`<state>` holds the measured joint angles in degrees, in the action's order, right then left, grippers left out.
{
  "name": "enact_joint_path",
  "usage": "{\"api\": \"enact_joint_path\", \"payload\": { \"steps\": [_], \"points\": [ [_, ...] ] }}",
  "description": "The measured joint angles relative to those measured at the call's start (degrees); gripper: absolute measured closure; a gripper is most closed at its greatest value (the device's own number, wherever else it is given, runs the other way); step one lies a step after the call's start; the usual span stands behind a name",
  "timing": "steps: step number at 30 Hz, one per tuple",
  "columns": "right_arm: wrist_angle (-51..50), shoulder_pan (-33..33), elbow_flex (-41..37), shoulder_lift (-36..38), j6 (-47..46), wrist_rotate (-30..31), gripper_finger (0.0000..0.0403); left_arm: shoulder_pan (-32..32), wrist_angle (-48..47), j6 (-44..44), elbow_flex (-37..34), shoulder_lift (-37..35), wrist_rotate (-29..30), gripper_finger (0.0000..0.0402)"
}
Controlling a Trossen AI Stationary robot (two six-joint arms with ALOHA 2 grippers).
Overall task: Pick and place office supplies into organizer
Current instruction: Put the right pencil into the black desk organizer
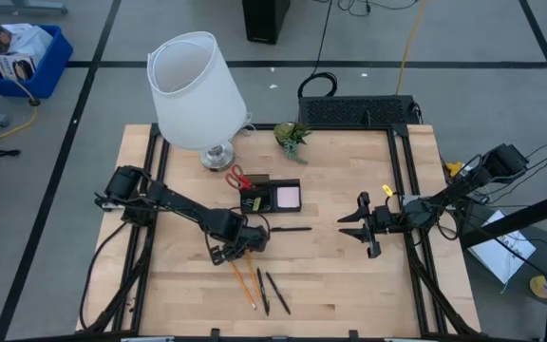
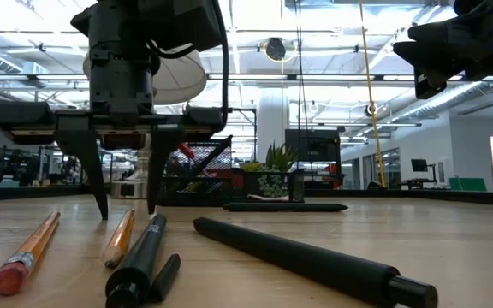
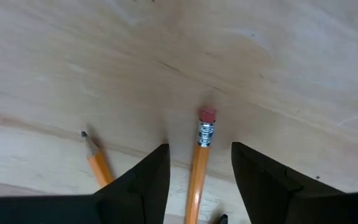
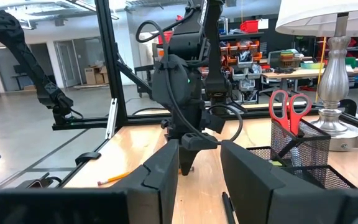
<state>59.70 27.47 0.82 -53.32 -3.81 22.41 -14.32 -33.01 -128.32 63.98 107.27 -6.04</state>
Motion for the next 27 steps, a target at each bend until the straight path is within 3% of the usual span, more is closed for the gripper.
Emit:
{"api": "enact_joint_path", "payload": {
  "steps": [27],
  "points": [
    [0.0,0.0,0.0,0.0,0.0,0.0,0.0287,1.6,-6.5,2.2,0.2,0.1,-4.5,0.0227]
  ]
}}
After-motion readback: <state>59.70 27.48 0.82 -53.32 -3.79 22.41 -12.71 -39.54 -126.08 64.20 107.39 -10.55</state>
